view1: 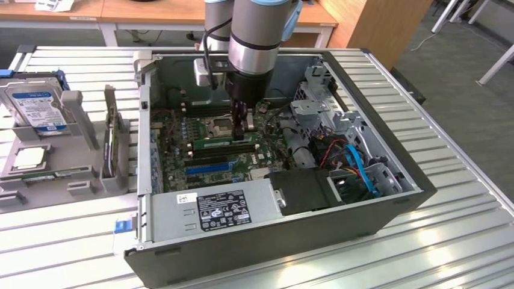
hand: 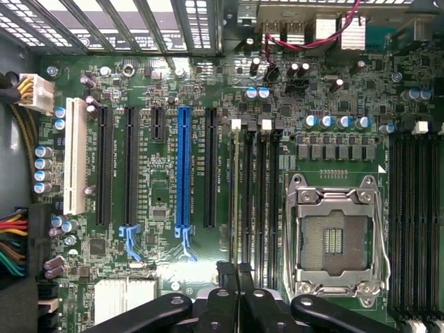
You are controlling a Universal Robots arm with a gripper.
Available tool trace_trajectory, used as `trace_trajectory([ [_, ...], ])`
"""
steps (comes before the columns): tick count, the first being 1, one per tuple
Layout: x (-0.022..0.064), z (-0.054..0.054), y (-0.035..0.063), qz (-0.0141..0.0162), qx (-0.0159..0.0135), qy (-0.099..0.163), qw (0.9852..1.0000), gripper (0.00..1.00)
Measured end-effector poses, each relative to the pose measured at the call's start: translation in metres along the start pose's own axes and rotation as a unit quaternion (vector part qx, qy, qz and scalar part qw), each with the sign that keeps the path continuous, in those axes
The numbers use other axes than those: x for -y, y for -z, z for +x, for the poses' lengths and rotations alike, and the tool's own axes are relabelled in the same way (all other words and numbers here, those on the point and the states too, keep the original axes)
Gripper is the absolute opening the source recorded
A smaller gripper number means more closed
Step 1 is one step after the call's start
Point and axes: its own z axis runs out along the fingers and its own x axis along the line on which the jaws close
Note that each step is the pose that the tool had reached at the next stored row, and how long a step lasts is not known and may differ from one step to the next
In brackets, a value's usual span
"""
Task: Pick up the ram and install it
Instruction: 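Insert the ram into the slot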
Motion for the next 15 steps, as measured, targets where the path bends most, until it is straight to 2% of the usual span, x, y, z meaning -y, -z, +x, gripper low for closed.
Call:
trace_trajectory([
  [15, 0.0001, 0.0003, -0.004, 0.0, 0.0004, 0.0, 1.0, 0.12],
])
